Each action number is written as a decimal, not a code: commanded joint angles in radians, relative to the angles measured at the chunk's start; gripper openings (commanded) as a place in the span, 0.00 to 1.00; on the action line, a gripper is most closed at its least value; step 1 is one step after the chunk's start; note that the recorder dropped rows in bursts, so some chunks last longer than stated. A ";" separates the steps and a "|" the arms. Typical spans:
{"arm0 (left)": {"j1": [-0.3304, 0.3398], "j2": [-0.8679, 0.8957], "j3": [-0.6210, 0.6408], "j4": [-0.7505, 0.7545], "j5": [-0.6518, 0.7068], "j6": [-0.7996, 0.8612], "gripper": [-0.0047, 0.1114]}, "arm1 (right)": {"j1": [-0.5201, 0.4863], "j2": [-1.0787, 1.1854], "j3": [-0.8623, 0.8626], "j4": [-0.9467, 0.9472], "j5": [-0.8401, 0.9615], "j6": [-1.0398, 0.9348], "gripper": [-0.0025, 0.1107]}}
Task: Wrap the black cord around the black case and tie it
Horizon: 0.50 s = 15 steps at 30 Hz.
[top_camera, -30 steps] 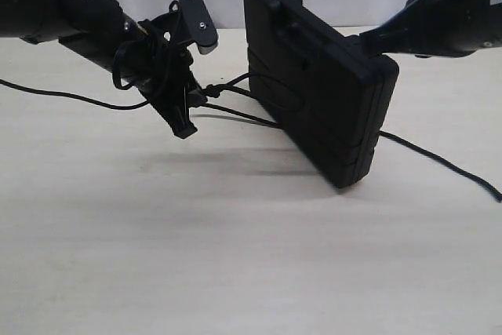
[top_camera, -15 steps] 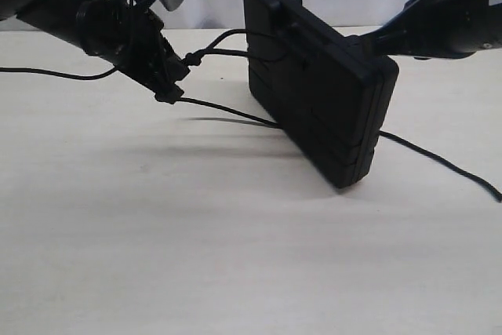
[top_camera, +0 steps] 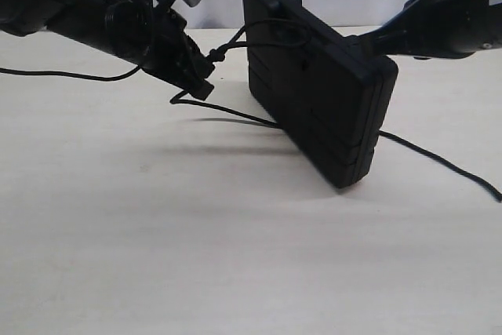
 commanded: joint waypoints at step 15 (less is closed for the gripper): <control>-0.016 0.002 -0.006 0.063 0.022 -0.066 0.04 | 0.000 -0.002 -0.007 0.005 -0.003 -0.007 0.06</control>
